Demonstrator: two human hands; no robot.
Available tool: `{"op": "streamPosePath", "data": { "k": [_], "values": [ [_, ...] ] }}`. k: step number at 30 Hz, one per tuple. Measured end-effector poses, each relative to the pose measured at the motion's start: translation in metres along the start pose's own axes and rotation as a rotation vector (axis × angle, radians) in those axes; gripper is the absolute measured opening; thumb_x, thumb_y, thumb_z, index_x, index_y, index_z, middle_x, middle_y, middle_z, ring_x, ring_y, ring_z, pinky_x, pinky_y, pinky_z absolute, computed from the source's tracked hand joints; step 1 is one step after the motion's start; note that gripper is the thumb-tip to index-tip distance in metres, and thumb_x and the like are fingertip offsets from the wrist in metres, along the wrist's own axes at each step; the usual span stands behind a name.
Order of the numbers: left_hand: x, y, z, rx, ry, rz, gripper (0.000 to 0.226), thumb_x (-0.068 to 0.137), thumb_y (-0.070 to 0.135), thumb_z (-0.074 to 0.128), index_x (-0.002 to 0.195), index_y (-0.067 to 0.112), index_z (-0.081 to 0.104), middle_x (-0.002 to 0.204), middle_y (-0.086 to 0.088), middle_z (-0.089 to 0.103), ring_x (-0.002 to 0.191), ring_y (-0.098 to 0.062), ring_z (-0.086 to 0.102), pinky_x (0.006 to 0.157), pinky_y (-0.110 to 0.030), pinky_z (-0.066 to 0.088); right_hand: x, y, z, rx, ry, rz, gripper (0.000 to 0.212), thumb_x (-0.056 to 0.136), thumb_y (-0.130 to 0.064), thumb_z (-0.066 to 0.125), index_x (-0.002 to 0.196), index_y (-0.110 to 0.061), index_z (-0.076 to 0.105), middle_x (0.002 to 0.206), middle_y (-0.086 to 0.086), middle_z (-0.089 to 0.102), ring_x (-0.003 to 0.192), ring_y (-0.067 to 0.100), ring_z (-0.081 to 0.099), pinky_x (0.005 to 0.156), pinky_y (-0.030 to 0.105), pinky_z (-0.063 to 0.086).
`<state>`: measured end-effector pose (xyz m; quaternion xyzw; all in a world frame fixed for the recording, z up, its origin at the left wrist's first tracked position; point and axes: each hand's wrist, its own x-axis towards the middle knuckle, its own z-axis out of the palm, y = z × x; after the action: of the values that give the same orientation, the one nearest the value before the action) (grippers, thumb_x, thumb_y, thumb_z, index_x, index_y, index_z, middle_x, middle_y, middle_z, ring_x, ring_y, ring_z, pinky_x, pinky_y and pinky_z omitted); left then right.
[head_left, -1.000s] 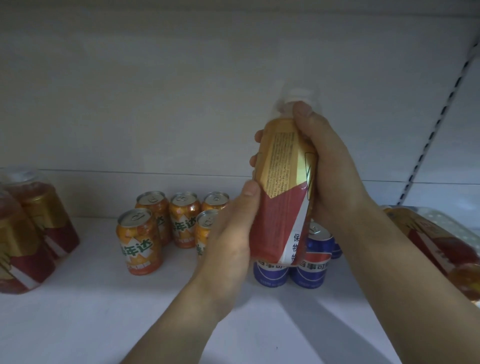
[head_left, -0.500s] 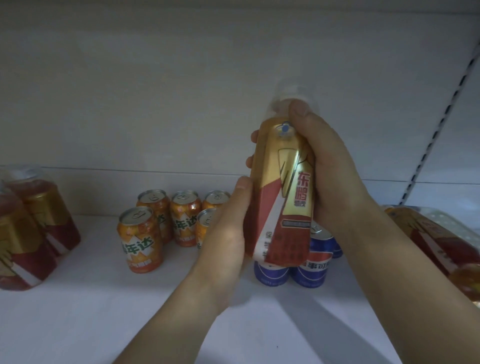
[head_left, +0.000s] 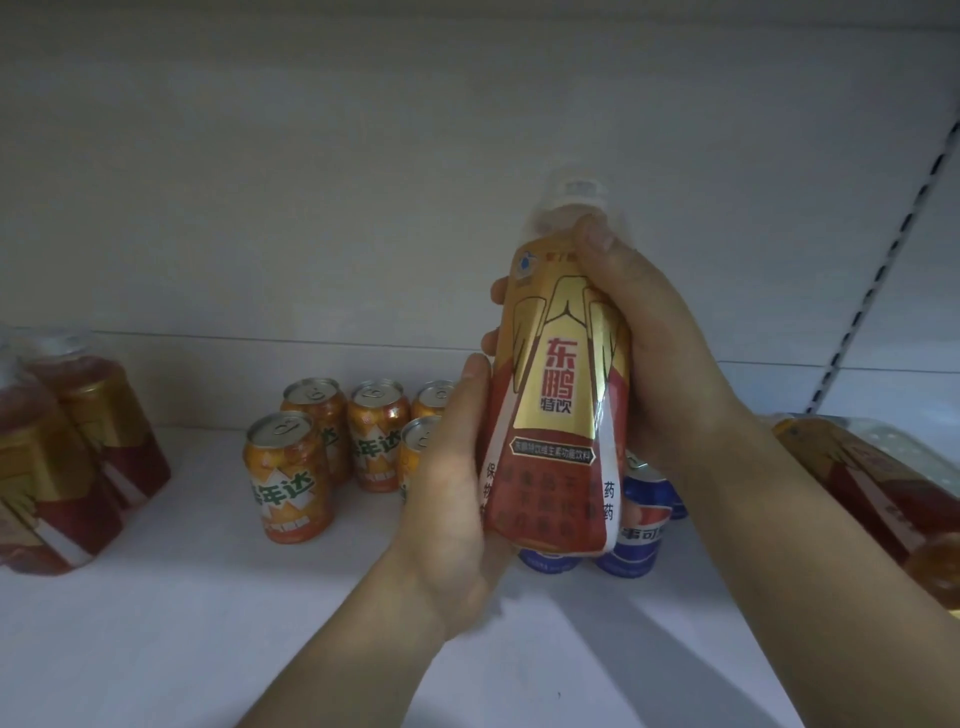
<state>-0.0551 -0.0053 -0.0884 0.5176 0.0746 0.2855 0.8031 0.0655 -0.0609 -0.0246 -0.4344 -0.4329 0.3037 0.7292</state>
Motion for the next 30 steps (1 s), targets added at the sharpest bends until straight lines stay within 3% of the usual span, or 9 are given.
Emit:
{"op": "streamPosePath", "data": {
  "k": [3,8,14,17,21,27,30],
  "values": [
    [0.0,0.004,0.002,0.094,-0.028,0.043,0.06,0.09,0.062,0.032,0.128,0.03,0.066,0.119,-0.002,0.074,0.114,-0.019,0.07,0.099,-0.044,0.055,0.0,-0.001,-0.002,-0.067,0.053,-0.05,0.045,0.086,-0.041,0.066,0.122,-0.012,0.063,0.11,0.02,0.073,0.091,0.035,0.073,0.08,0.047,0.061],
    [0.002,-0.004,0.004,0.155,0.123,0.145,0.049,0.085,0.058,0.041,0.112,0.031,0.072,0.108,-0.001,0.078,0.103,-0.017,0.073,0.093,-0.042,0.056,0.0,0.004,0.0,-0.057,0.016,-0.027,0.039,0.087,-0.035,0.066,0.122,-0.018,0.062,0.108,0.015,0.075,0.094,0.036,0.073,0.08,0.044,0.061],
    [0.001,-0.004,0.005,0.162,0.152,0.182,0.043,0.087,0.057,0.041,0.094,0.038,0.079,0.104,0.0,0.078,0.1,-0.017,0.074,0.095,-0.047,0.055,0.002,0.005,0.001,-0.009,-0.02,-0.012,0.044,0.087,-0.033,0.066,0.126,-0.013,0.059,0.116,0.024,0.071,0.097,0.041,0.07,0.078,0.043,0.061],
    [0.001,-0.004,0.005,0.156,0.146,0.183,0.044,0.087,0.058,0.041,0.097,0.036,0.078,0.105,0.0,0.078,0.101,-0.018,0.074,0.096,-0.049,0.055,0.003,0.006,0.0,0.005,-0.028,-0.011,0.045,0.088,-0.033,0.065,0.127,-0.012,0.058,0.121,0.028,0.069,0.098,0.041,0.07,0.078,0.043,0.061],
    [0.001,-0.004,0.006,0.158,0.138,0.168,0.046,0.085,0.058,0.041,0.103,0.034,0.075,0.107,0.0,0.078,0.101,-0.017,0.074,0.092,-0.045,0.057,0.003,0.007,-0.002,0.033,-0.044,-0.005,0.044,0.088,-0.034,0.065,0.125,-0.012,0.058,0.114,0.021,0.073,0.096,0.038,0.071,0.078,0.042,0.061],
    [-0.001,-0.005,0.009,0.219,0.172,0.204,0.044,0.084,0.06,0.04,0.092,0.04,0.078,0.101,0.004,0.079,0.097,-0.014,0.075,0.092,-0.045,0.057,0.004,0.009,-0.004,0.086,-0.081,0.019,0.048,0.089,-0.032,0.062,0.13,-0.009,0.056,0.116,0.023,0.07,0.098,0.04,0.071,0.079,0.044,0.061],
    [-0.002,-0.006,0.014,0.29,0.2,0.257,0.045,0.081,0.063,0.039,0.096,0.039,0.074,0.098,0.01,0.078,0.095,-0.009,0.074,0.085,-0.037,0.059,0.004,0.008,-0.003,0.111,-0.083,0.038,0.051,0.089,-0.032,0.062,0.132,-0.006,0.055,0.113,0.021,0.071,0.093,0.037,0.073,0.078,0.043,0.062]
  ]
}}
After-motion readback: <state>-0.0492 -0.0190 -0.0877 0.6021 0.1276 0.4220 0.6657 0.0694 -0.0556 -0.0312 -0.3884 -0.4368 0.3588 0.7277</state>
